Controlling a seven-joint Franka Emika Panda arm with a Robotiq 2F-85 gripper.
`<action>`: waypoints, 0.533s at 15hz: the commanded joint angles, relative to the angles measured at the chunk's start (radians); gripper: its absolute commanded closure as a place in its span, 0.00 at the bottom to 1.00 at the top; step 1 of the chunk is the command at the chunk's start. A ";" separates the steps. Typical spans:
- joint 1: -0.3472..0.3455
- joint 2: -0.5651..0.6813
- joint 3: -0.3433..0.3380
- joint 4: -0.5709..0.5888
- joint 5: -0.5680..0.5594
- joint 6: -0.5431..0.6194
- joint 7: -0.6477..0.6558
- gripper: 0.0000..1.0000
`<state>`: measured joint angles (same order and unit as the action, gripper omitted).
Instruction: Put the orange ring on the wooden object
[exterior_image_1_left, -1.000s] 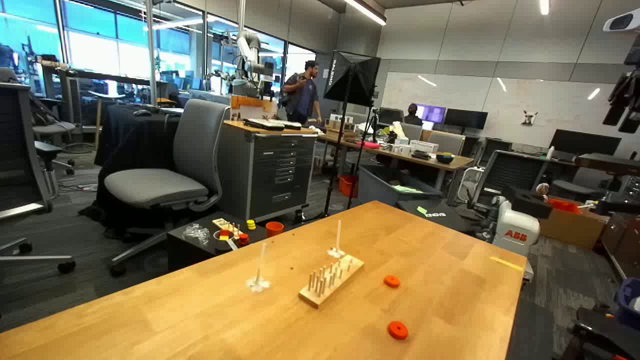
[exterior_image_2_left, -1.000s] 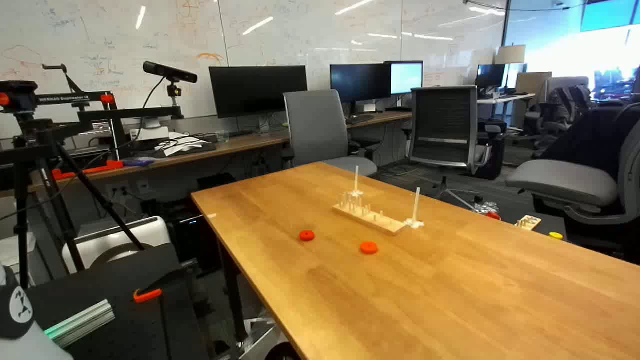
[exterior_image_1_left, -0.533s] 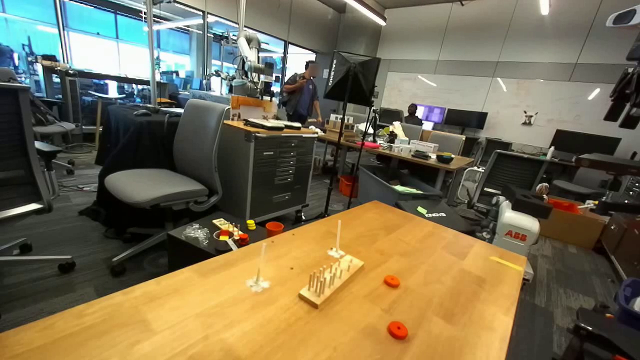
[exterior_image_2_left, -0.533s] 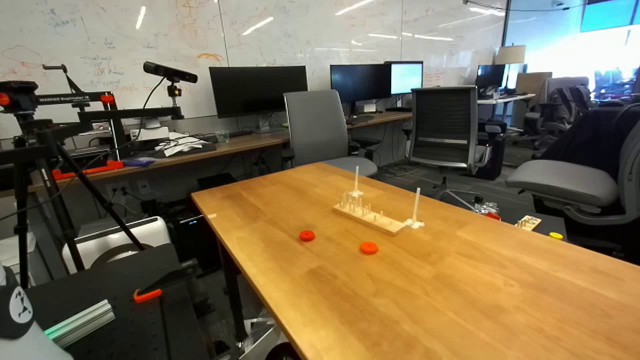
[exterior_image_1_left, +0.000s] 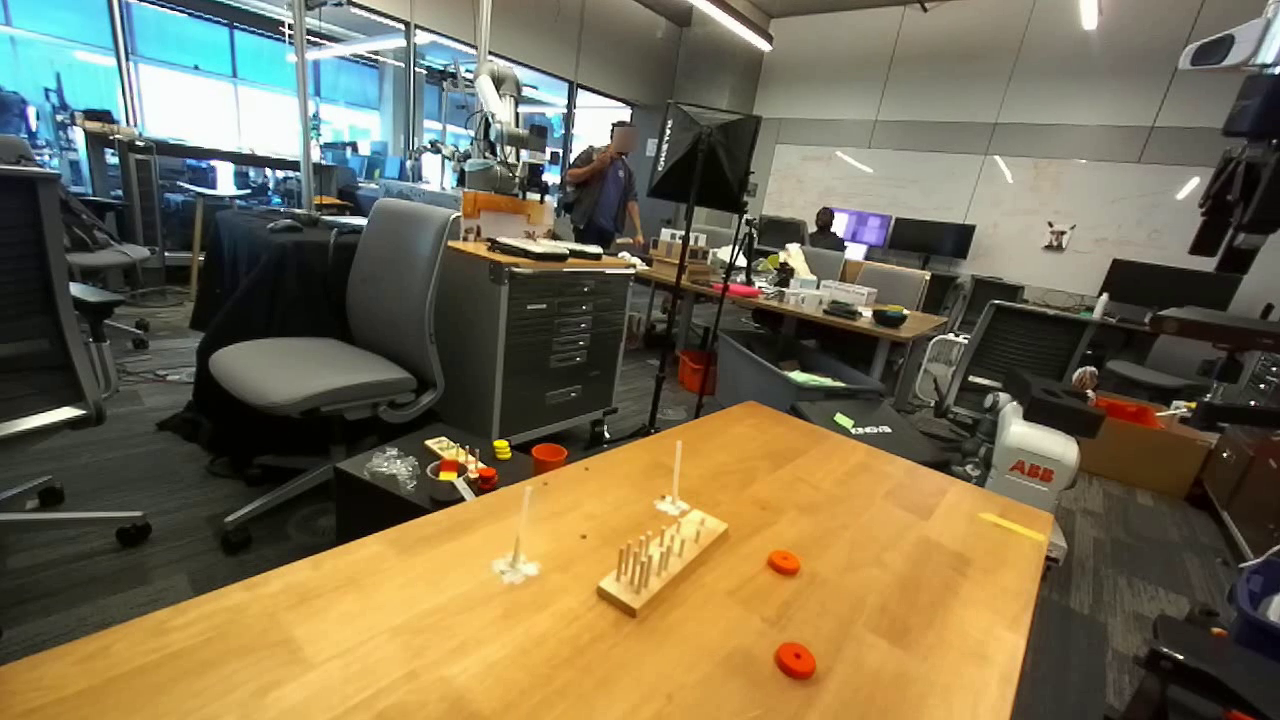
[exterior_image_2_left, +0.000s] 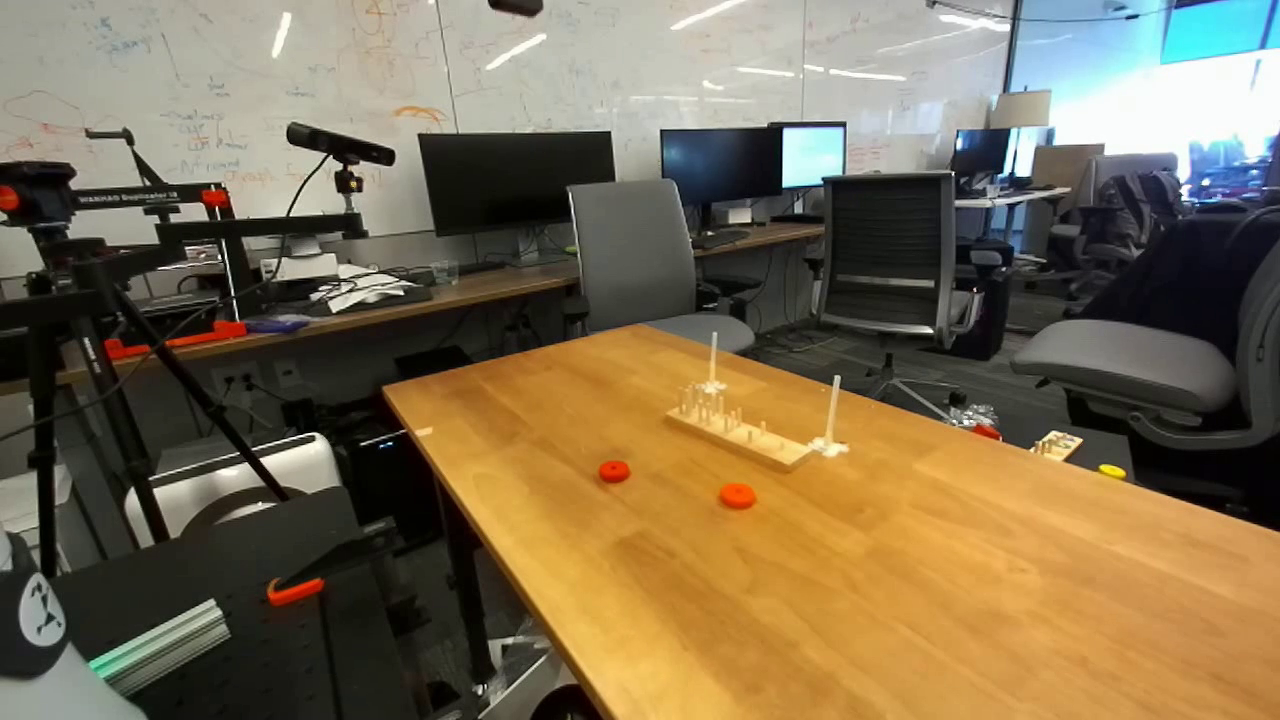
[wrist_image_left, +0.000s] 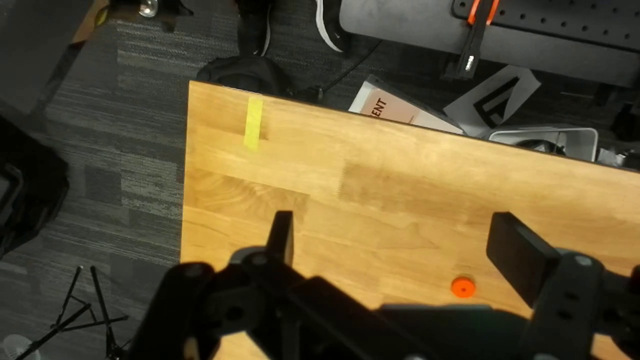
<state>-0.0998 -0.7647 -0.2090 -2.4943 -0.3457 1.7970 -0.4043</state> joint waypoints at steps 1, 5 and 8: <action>0.030 0.074 0.074 0.018 0.026 0.024 0.140 0.00; 0.049 0.233 0.164 0.063 0.021 0.021 0.282 0.00; 0.065 0.333 0.183 0.106 0.009 -0.022 0.247 0.00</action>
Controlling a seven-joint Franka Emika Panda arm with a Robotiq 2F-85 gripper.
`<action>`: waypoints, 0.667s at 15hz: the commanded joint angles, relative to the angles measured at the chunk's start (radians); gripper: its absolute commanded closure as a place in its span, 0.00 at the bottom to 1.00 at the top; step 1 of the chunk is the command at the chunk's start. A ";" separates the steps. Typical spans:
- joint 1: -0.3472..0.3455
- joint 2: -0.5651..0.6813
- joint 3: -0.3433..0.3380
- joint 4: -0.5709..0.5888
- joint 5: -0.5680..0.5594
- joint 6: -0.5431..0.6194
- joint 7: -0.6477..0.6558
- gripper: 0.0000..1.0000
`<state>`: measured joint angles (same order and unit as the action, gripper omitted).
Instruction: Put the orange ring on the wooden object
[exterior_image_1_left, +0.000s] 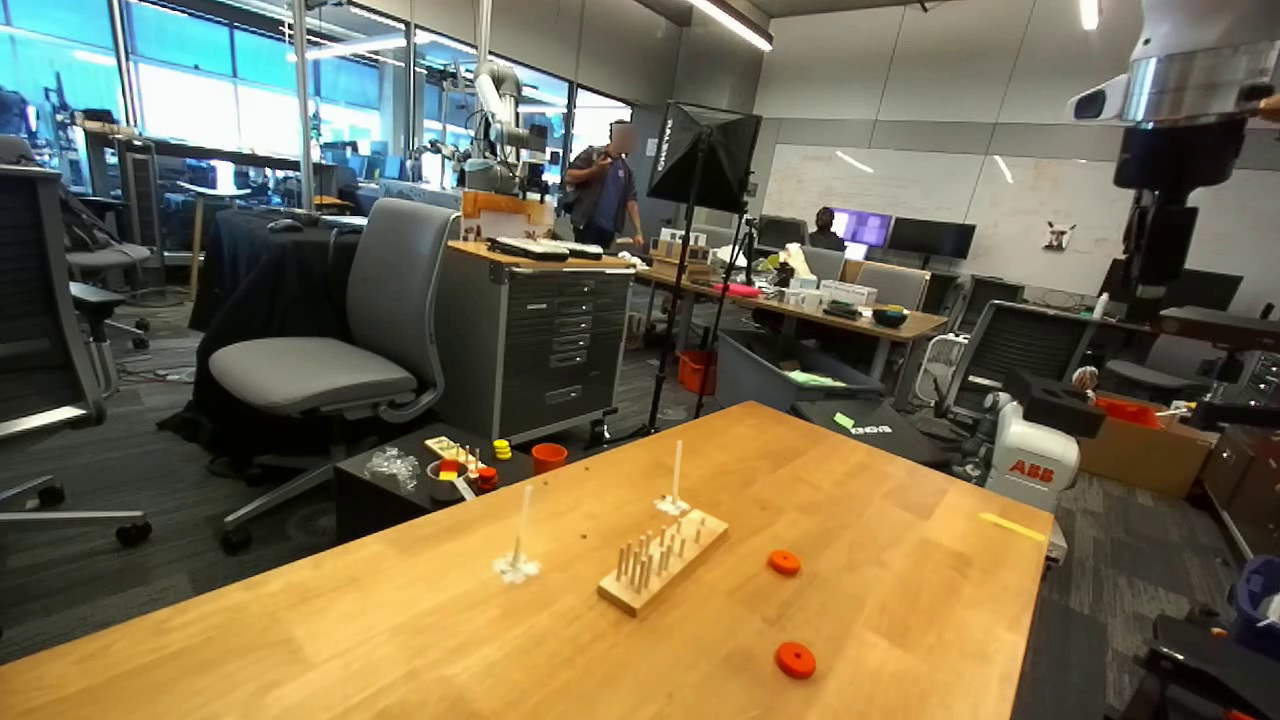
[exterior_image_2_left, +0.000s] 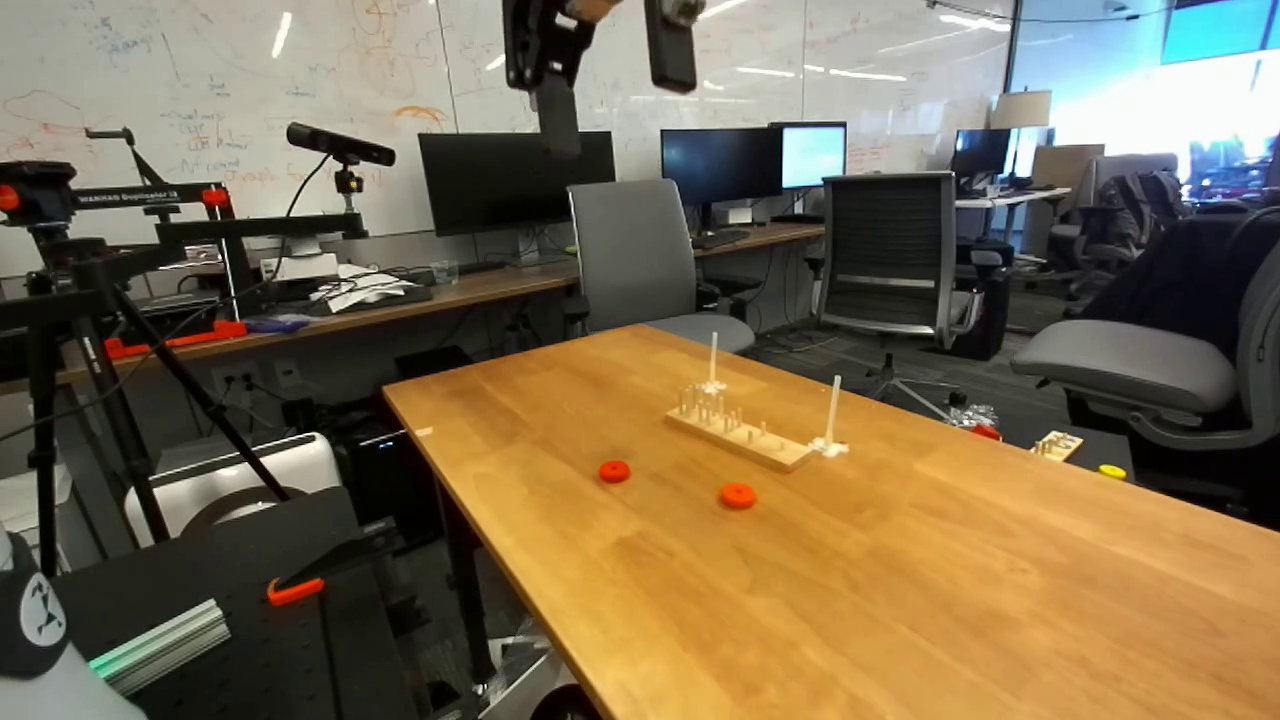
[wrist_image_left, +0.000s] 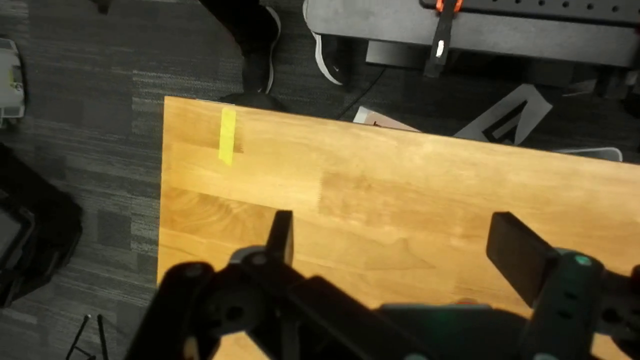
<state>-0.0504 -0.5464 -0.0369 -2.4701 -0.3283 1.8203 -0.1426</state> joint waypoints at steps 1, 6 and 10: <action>0.022 0.143 -0.001 0.103 0.009 -0.059 -0.054 0.00; 0.020 0.239 -0.026 0.179 0.045 -0.095 -0.132 0.00; 0.015 0.230 -0.030 0.155 0.026 -0.066 -0.113 0.00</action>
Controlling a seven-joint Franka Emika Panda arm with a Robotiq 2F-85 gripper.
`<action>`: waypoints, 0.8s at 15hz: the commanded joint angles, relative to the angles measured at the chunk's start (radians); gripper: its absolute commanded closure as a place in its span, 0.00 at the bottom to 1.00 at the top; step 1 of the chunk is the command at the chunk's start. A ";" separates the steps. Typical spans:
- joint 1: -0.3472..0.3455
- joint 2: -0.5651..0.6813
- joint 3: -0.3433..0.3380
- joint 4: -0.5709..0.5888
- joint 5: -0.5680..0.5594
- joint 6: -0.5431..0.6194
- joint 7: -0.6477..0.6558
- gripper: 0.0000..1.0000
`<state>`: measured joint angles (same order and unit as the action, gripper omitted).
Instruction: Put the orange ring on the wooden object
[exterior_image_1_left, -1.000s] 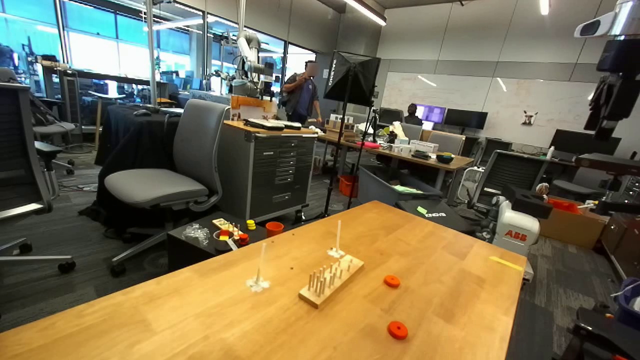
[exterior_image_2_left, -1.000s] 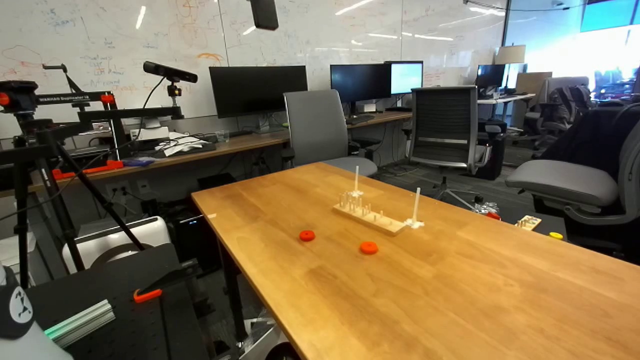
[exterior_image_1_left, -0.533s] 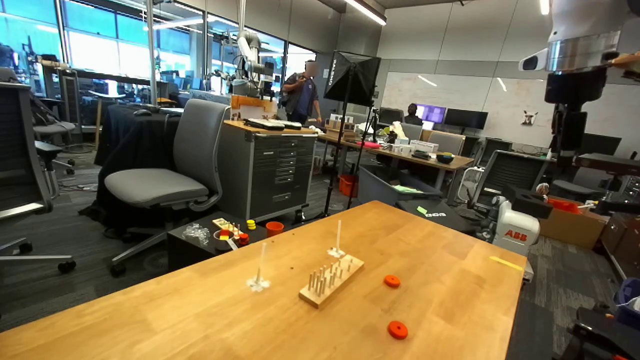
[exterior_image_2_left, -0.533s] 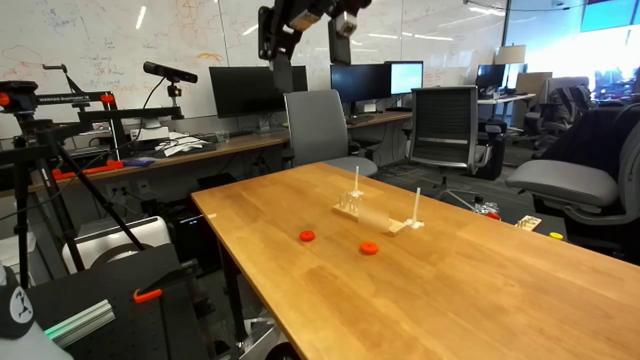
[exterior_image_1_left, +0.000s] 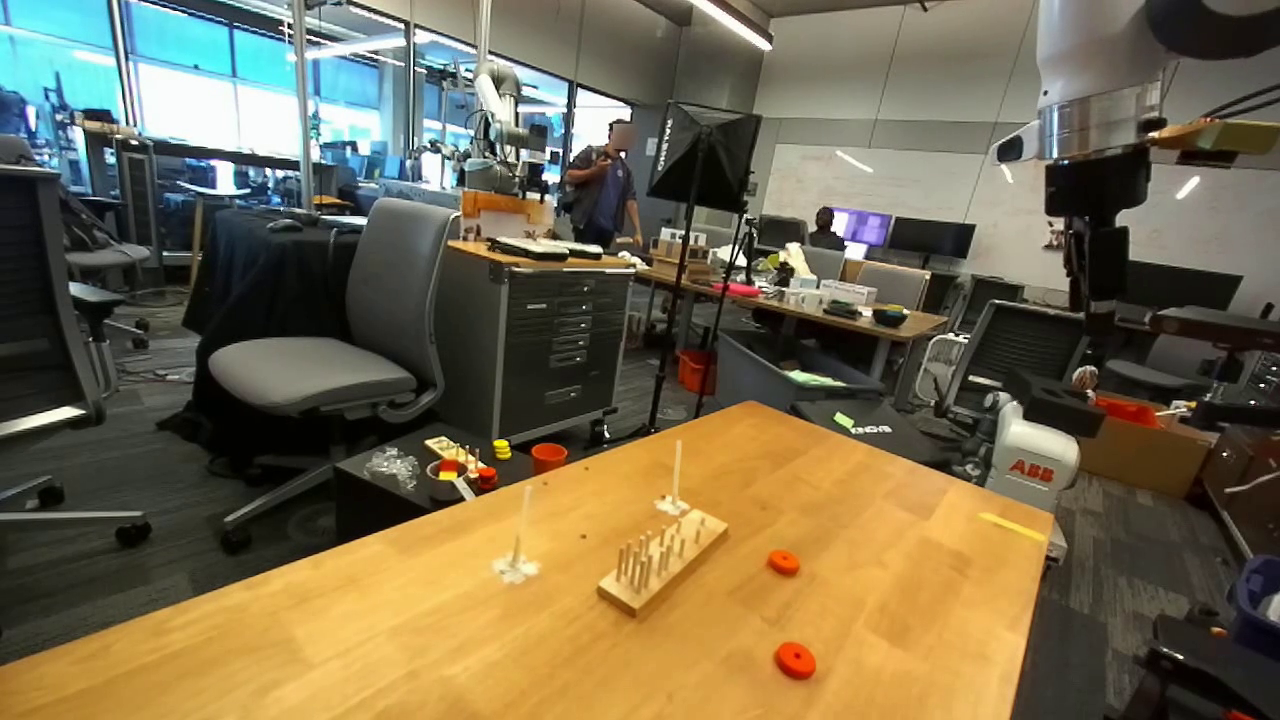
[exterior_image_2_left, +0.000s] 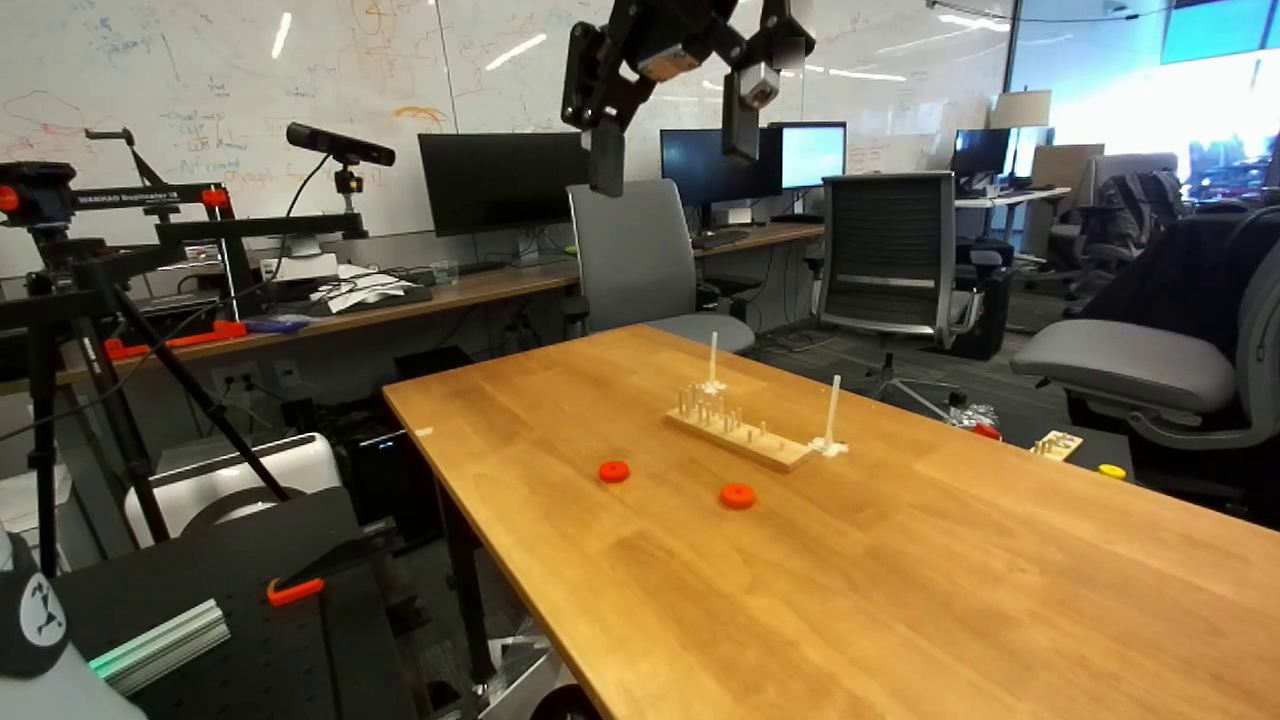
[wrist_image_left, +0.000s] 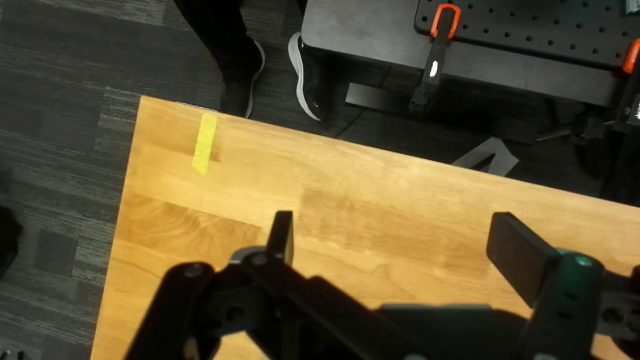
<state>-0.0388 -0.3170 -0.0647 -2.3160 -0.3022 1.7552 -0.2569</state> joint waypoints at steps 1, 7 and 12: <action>0.002 0.000 -0.005 0.006 0.000 -0.004 -0.003 0.00; 0.005 0.016 -0.002 0.016 -0.001 -0.013 -0.006 0.00; 0.022 0.103 0.015 0.054 0.021 -0.028 0.003 0.00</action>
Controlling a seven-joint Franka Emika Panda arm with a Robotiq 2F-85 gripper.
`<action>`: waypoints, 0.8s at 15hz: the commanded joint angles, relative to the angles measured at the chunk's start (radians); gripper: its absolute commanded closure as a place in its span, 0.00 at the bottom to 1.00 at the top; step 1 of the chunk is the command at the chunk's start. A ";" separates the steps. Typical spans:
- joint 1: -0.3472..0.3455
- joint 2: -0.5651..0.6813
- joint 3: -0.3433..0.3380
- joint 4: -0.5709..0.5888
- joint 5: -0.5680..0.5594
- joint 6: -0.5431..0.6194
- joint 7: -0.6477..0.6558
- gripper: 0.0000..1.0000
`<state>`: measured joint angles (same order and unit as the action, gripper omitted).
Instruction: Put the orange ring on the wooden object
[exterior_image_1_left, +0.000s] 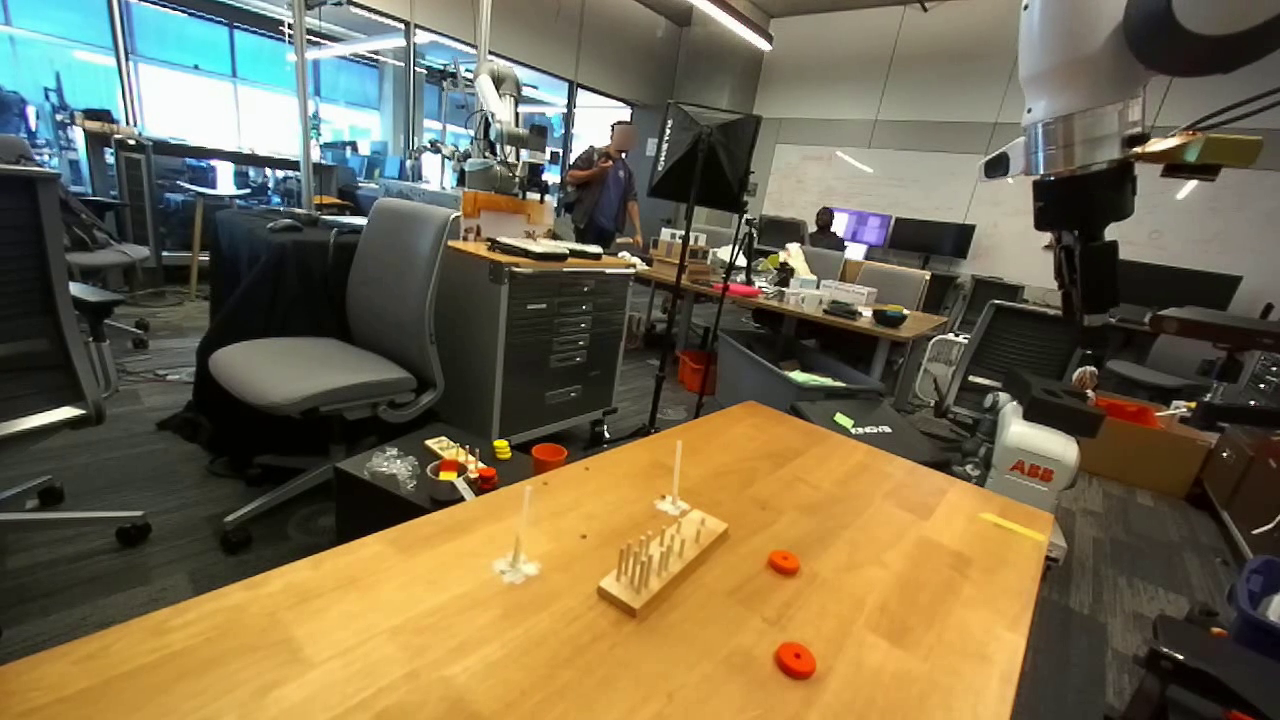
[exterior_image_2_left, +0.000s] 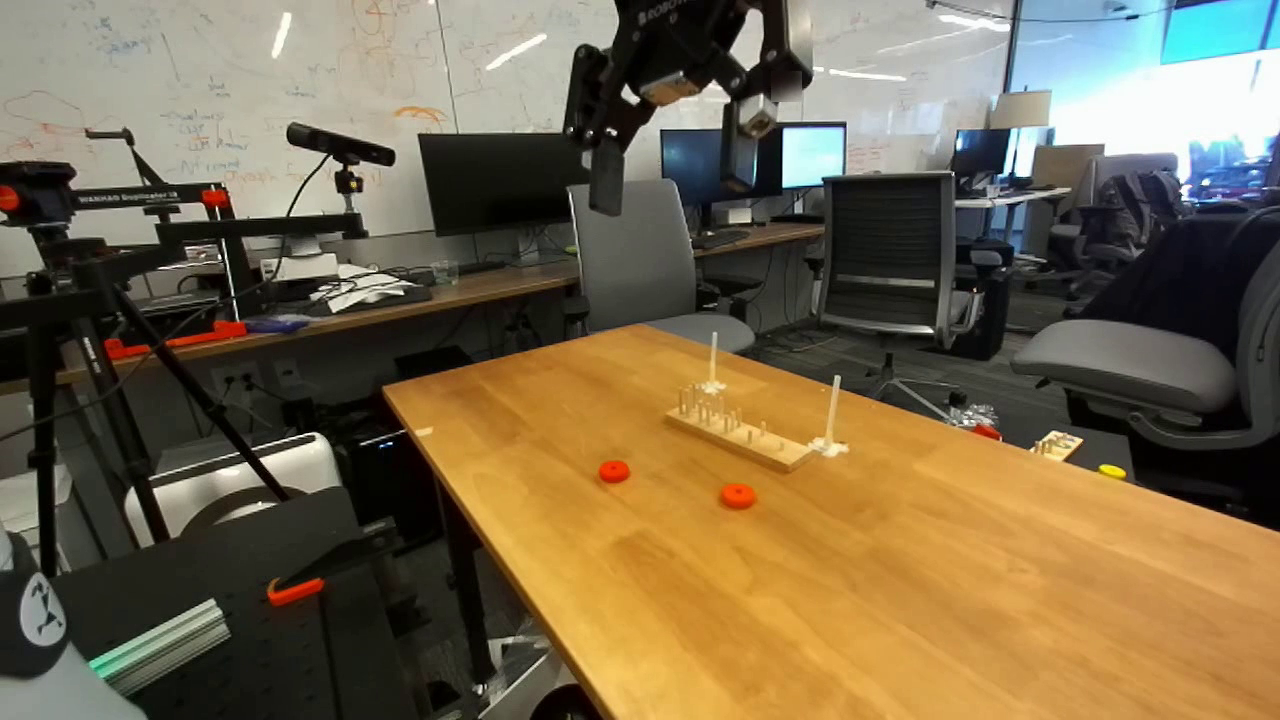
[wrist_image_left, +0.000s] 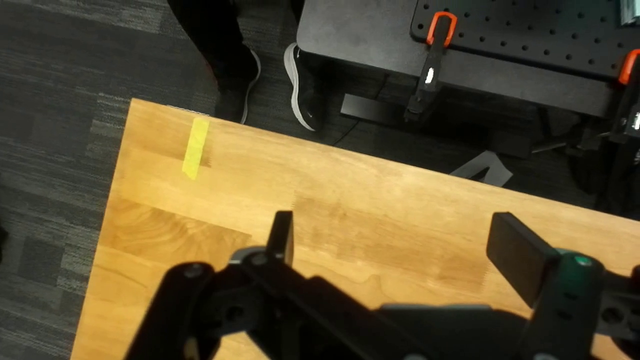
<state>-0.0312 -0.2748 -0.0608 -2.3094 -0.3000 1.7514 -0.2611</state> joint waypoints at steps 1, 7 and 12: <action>0.017 0.080 0.016 0.054 0.023 -0.026 0.009 0.00; 0.032 0.209 0.041 0.105 0.030 -0.038 0.033 0.00; 0.033 0.318 0.051 0.177 0.040 -0.046 0.071 0.00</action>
<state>-0.0012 -0.0295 -0.0193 -2.2153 -0.2817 1.7485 -0.2217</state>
